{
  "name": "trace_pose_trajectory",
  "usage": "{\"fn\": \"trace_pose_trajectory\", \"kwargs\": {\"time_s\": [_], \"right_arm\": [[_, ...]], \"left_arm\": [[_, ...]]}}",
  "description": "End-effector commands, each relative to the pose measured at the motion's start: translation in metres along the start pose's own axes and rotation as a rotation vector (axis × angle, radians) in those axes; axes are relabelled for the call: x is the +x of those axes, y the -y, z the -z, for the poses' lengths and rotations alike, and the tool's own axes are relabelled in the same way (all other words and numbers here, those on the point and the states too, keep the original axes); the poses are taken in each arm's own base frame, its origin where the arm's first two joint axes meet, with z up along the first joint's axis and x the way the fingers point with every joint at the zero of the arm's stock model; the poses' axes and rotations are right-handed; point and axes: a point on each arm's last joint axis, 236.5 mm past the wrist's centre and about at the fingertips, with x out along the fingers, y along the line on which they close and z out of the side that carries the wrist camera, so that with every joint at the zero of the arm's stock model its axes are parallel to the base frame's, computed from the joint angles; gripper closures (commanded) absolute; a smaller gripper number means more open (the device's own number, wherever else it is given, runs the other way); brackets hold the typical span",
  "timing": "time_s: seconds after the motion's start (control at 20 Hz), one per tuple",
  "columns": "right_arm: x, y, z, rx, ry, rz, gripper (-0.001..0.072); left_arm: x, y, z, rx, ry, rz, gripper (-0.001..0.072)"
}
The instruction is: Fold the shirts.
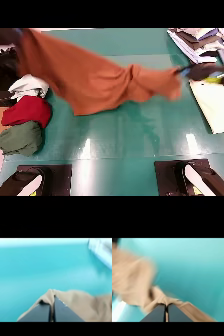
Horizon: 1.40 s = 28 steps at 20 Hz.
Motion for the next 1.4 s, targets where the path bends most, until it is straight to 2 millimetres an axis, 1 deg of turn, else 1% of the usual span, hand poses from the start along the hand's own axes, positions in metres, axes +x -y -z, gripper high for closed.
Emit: {"fn": "trace_pose_trajectory", "kwargs": {"time_s": [0.0,0.1,0.15,0.2,0.25,0.3,0.35,0.4,0.45,0.5,0.55,0.6,0.65,0.75,0.8,0.85,0.9,0.95,1.0,1.05,1.1,1.15,1.2,1.25,1.3,1.35], "right_arm": [[-0.114,-0.051,-0.088,-0.234,0.329,0.181,0.0695],[-0.151,-0.062,-0.104,-0.272,0.423,0.284,0.0695],[-0.163,-0.065,-0.107,-0.276,0.440,0.323,0.0695],[-0.171,-0.067,-0.107,-0.280,0.444,0.360,0.0696],[-0.174,-0.067,-0.106,-0.272,0.442,0.376,0.0696],[-0.174,-0.066,-0.106,-0.251,0.444,0.374,0.0696],[-0.171,-0.063,-0.103,-0.230,0.433,0.368,0.0696],[-0.165,-0.053,-0.097,-0.187,0.408,0.359,0.0696],[-0.154,-0.039,-0.086,-0.116,0.364,0.341,0.0696],[-0.140,-0.021,-0.069,-0.035,0.296,0.320,0.0696],[-0.126,-0.004,-0.053,0.042,0.238,0.299,0.0696],[-0.110,0.013,-0.037,0.109,0.187,0.273,0.0697],[-0.094,0.031,-0.019,0.172,0.126,0.264,0.0696],[-0.056,0.073,0.038,0.300,-0.071,0.299,0.0697],[-0.036,0.092,0.074,0.367,-0.195,0.328,0.0696],[-0.019,0.107,0.104,0.410,-0.294,0.353,0.0696],[0.000,0.121,0.129,0.444,-0.374,0.370,0.0696],[0.020,0.133,0.146,0.481,-0.419,0.374,0.0696],[0.038,0.145,0.157,0.515,-0.443,0.372,0.0696],[0.055,0.158,0.164,0.544,-0.460,0.376,0.0696],[0.068,0.171,0.167,0.560,-0.472,0.384,0.0695],[0.079,0.182,0.168,0.573,-0.485,0.387,0.0686],[0.088,0.192,0.164,0.580,-0.494,0.387,0.0460],[0.096,0.201,0.155,0.578,-0.493,0.386,0.0185],[0.101,0.206,0.144,0.568,-0.487,0.383,0.0163],[0.104,0.209,0.130,0.551,-0.476,0.378,0.0168]], "left_arm": [[-0.109,0.038,-0.110,0.132,0.294,0.006,0.0683],[-0.150,0.054,-0.142,0.175,0.406,0.015,0.0683],[-0.165,0.059,-0.154,0.197,0.460,0.015,0.0683],[-0.175,0.062,-0.164,0.217,0.504,0.013,0.0684],[-0.176,0.061,-0.167,0.232,0.515,0.004,0.0684],[-0.170,0.056,-0.162,0.239,0.493,-0.014,0.0684],[-0.150,0.044,-0.151,0.240,0.439,-0.044,0.0684],[-0.124,0.027,-0.135,0.244,0.372,-0.085,0.0684],[-0.090,0.003,-0.111,0.245,0.278,-0.141,0.0684],[-0.055,-0.020,-0.084,0.234,0.176,-0.185,0.0684],[-0.014,-0.042,-0.048,0.203,0.053,-0.215,0.0683],[0.025,-0.058,-0.009,0.172,-0.068,-0.221,0.0684],[0.066,-0.070,0.035,0.124,-0.191,-0.205,0.0684],[0.137,-0.079,0.118,0.019,-0.380,-0.138,0.0684],[0.165,-0.085,0.154,-0.020,-0.453,-0.123,0.0683],[0.192,-0.094,0.187,-0.052,-0.502,-0.119,0.0684],[0.214,-0.102,0.216,-0.078,-0.536,-0.120,0.0684],[0.231,-0.111,0.239,-0.089,-0.561,-0.129,0.0684],[0.245,-0.119,0.258,-0.095,-0.574,-0.138,0.0683],[0.255,-0.125,0.271,-0.101,-0.579,-0.145,0.0683],[0.261,-0.130,0.279,-0.099,-0.577,-0.152,0.0683],[0.264,-0.133,0.281,-0.090,-0.571,-0.161,0.0683],[0.265,-0.136,0.276,-0.072,-0.556,-0.170,0.0682],[0.264,-0.140,0.270,-0.052,-0.552,-0.180,0.0595],[0.261,-0.144,0.262,-0.045,-0.550,-0.189,0.0305],[0.255,-0.149,0.252,-0.055,-0.558,-0.196,0.0146]]}}
